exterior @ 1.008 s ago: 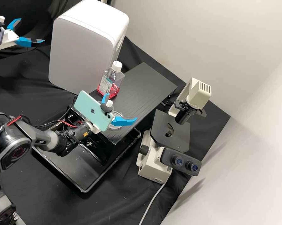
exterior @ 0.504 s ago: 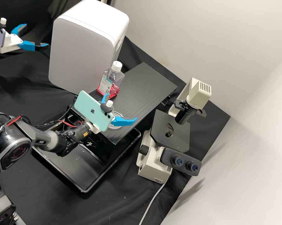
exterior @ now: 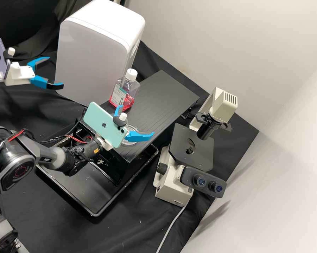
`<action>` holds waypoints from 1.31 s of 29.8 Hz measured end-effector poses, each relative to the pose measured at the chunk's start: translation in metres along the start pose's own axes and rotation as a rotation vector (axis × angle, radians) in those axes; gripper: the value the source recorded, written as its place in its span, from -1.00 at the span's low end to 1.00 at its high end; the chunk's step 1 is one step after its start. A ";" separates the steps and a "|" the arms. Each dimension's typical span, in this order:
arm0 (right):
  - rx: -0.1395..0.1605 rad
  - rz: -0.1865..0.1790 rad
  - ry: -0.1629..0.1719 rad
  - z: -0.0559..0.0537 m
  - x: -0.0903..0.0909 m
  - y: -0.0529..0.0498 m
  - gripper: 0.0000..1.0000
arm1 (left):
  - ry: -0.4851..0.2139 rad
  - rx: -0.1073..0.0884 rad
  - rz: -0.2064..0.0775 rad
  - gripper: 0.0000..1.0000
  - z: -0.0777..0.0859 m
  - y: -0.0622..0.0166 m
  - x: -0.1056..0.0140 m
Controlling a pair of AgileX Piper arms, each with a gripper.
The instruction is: Place the lid on the petri dish
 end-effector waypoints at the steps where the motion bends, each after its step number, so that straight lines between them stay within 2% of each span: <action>1: 0.000 0.000 0.000 0.000 0.000 0.000 1.00 | -0.014 -0.006 -0.016 1.00 0.002 -0.0036 -0.001; 3: 0.000 0.000 0.000 0.000 0.000 0.000 1.00 | -0.043 -0.019 -0.039 1.00 0.006 -0.0081 -0.001; 5: 0.000 0.000 0.000 0.000 0.000 0.000 1.00 | -0.068 -0.022 -0.059 1.00 0.010 -0.0118 -0.003; 8: 0.000 0.000 0.000 0.000 0.000 0.000 1.00 | -0.112 -0.015 -0.097 1.00 0.016 -0.0183 -0.008; 12: 0.000 0.000 0.000 0.000 0.000 0.000 1.00 | -0.160 0.001 -0.131 1.00 0.022 -0.0237 -0.013; 18: 0.000 0.000 0.000 0.000 0.000 0.000 1.00 | -0.193 0.010 -0.154 1.00 0.027 -0.0291 -0.012; 27: 0.000 0.000 0.000 0.000 0.000 0.000 1.00 | -0.215 0.008 -0.194 1.00 0.031 -0.0471 0.005; 31: 0.000 0.000 0.000 0.000 0.000 0.000 1.00 | -0.221 0.006 -0.204 1.00 0.034 -0.0530 0.010; 39: 0.000 0.000 0.000 0.000 0.000 0.000 1.00 | -0.214 -0.001 -0.196 1.00 0.034 -0.0550 0.014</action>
